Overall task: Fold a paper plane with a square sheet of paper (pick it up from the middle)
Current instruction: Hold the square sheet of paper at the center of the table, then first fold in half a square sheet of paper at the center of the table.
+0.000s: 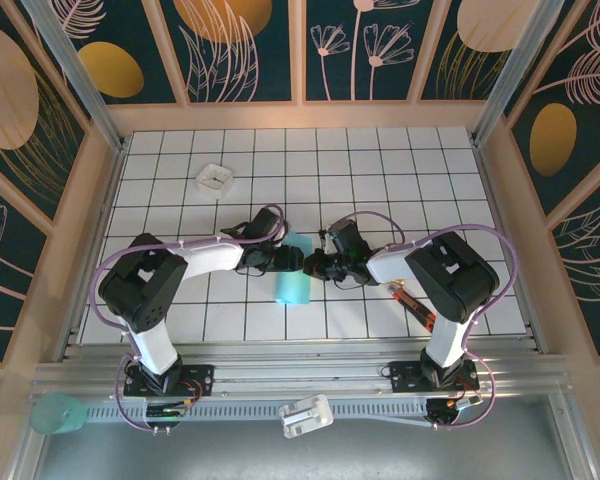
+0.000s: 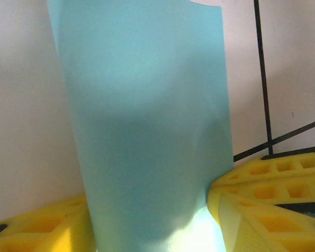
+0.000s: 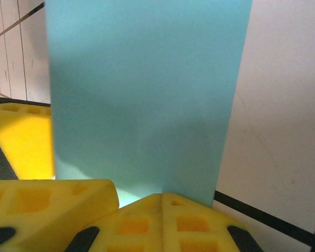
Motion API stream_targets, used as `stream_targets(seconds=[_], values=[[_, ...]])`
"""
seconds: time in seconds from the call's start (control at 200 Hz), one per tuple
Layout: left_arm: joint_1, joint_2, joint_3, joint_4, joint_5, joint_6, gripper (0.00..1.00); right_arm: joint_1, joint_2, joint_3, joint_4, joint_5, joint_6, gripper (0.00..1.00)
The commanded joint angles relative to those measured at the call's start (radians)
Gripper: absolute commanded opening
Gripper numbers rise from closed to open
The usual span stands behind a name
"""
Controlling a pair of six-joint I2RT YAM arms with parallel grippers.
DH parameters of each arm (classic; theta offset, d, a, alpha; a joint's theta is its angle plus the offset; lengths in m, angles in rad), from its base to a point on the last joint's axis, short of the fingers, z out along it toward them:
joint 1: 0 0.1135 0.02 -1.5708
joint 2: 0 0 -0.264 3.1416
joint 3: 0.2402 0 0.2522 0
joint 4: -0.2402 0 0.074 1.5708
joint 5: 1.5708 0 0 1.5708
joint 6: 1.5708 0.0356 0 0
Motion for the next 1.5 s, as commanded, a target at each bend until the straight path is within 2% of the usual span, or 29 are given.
stream_targets(seconds=[0.0, 0.14, 0.235, 0.375, 0.545, 0.726, 1.041, 1.141, 1.306, 1.496], values=[[0.012, -0.049, 0.011, -0.109, -0.116, -0.01, 0.64, 0.012, 0.096, -0.048, -0.202, 0.12, -0.025, 0.0], [0.012, -0.119, 0.011, -0.133, -0.168, -0.029, 0.66, 0.013, 0.097, -0.05, -0.227, 0.123, -0.033, 0.0], [0.012, -0.142, 0.011, -0.115, -0.1, -0.048, 0.63, 0.011, 0.103, -0.047, -0.238, 0.125, -0.036, 0.0], [0.01, -0.13, 0.037, -0.064, 0.044, -0.076, 0.49, 0.01, 0.104, -0.044, -0.246, 0.129, -0.038, 0.0], [0.01, -0.071, 0.07, -0.04, 0.116, -0.056, 0.34, 0.01, 0.108, -0.044, -0.243, 0.134, -0.038, 0.0], [0.019, 0.007, 0.06, -0.027, 0.087, -0.04, 0.27, 0.01, 0.109, -0.041, -0.245, 0.14, -0.034, 0.0], [0.088, 0.059, -0.01, 0.002, 0.036, -0.002, 0.26, 0.01, 0.111, -0.053, -0.246, 0.149, -0.037, 0.0], [0.094, 0.03, -0.001, 0.006, 0.052, 0.008, 0.29, 0.01, 0.109, -0.056, -0.246, 0.15, -0.036, 0.0], [0.095, -0.017, 0.003, 0.106, 0.16, -0.027, 0.31, 0.01, 0.099, -0.062, -0.243, 0.152, -0.035, 0.0], [0.115, 0.061, 0.066, 0.088, 0.113, -0.008, 0.28, 0.011, 0.098, -0.062, -0.24, 0.151, -0.034, 0.0]])
